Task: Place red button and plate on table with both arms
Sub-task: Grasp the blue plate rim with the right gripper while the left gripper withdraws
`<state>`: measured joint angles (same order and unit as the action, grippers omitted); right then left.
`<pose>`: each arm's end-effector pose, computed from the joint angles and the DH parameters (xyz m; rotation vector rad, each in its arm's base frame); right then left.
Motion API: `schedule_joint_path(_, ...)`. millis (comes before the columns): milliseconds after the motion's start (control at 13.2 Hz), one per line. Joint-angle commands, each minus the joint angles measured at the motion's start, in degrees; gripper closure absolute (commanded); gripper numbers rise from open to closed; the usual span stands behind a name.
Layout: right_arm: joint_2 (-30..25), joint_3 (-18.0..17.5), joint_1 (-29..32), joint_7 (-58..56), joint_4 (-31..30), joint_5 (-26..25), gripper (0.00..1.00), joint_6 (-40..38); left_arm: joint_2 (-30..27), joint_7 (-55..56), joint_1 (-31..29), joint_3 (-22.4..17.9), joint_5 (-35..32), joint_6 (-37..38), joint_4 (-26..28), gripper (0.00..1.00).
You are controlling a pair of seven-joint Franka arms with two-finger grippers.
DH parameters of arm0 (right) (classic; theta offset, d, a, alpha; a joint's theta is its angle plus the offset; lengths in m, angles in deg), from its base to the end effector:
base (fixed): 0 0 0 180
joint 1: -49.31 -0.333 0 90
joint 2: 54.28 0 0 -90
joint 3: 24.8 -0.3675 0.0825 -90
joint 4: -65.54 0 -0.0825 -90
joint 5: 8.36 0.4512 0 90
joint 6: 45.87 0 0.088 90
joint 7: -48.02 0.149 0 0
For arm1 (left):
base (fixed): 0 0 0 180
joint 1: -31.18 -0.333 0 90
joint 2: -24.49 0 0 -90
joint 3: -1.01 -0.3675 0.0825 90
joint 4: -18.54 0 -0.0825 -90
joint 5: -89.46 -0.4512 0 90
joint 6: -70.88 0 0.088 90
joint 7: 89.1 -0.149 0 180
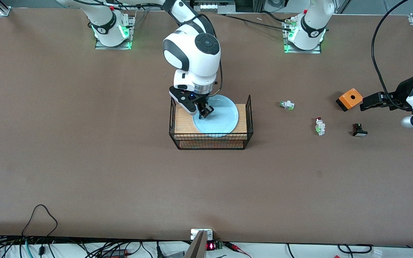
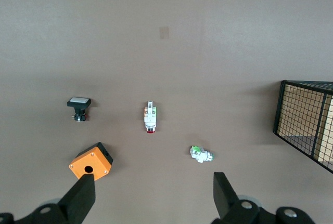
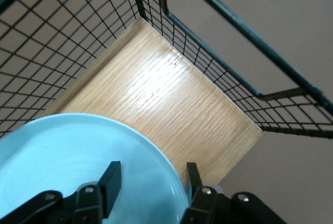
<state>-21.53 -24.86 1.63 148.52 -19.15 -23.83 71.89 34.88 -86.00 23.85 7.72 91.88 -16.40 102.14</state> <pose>0.5540 0.5735 0.3171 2.8224 -1.1855 0.3552 0.6729 0.0072 0.5733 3.0738 0.1015 -0.1804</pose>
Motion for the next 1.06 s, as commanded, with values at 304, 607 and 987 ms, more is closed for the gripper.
schedule_joint_path(304, 1.43, -0.29, -1.1, 0.49, 1.37, -0.35, 0.91, -0.17, 2.0, 0.86, 0.3, -0.02, -1.19, -0.35, -5.47, 0.0)
schedule_joint_path(607, 1.17, -0.29, -0.83, 0.67, 1.37, 8.09, 1.0, -0.69, 1.65, 1.47, 0.04, -0.02, -1.28, -0.27, -5.47, 0.0)
schedule_joint_path(987, -0.32, -0.38, -0.83, 0.94, 1.19, 8.62, 1.0, -5.42, 1.47, 0.69, -0.05, 0.24, -0.93, -0.35, -5.55, 0.0)
